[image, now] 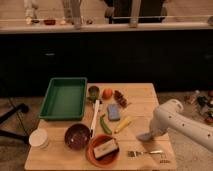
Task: Wipe table surface with towel
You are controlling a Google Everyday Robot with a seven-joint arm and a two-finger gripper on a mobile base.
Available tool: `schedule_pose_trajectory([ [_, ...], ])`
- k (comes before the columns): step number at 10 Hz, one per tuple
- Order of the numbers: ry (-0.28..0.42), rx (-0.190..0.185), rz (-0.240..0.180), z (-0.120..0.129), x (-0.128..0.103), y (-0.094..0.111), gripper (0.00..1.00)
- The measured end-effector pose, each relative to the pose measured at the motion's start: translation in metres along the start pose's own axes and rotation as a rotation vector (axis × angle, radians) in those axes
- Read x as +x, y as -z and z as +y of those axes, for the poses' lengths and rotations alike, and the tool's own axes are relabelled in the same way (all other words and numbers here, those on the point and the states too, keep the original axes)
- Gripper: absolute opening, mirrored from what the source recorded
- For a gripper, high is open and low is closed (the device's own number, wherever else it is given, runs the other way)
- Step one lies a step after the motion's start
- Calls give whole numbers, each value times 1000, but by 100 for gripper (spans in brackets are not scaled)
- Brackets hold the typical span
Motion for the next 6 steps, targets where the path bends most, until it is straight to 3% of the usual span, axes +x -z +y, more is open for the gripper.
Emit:
schedule_pose_trajectory([
  [4,12,10,4,2,-4,10,0],
  [6,24,26,41,2,-6,21,0],
])
